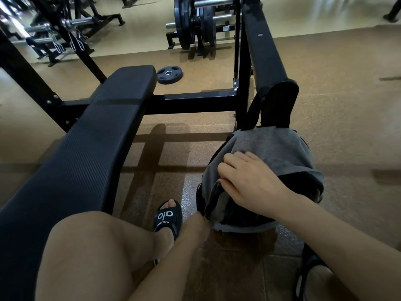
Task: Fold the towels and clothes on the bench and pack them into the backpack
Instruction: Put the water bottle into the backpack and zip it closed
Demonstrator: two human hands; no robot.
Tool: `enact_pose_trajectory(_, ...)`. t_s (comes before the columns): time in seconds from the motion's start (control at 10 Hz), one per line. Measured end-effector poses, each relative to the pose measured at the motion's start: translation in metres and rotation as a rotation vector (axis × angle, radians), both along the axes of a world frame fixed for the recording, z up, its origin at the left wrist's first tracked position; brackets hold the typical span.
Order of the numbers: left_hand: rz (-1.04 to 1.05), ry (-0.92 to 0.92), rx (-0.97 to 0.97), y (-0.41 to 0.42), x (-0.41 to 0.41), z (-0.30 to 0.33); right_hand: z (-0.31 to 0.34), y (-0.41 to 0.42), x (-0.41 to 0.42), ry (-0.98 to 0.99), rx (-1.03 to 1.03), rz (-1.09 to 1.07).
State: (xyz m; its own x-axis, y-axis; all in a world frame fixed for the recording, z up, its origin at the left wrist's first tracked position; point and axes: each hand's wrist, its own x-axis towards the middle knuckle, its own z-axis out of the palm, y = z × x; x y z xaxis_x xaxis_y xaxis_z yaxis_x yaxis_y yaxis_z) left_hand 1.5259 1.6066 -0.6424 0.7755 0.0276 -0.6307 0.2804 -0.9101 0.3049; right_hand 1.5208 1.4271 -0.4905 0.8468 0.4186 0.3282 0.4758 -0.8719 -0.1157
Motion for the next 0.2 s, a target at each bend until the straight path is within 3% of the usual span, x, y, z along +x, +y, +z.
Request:
enact_pose_trajectory(0.1, -0.164, -0.082, 0.07, 0.005, 0.004, 0.047, 0.005, -0.002, -0.001, 0.061, 0.034, 0.021)
enact_pose_trajectory(0.2, -0.154, -0.335, -0.19, 0.012, 0.006, 0.106, 0.022, -0.006, 0.002, 0.126, 0.18, 0.032)
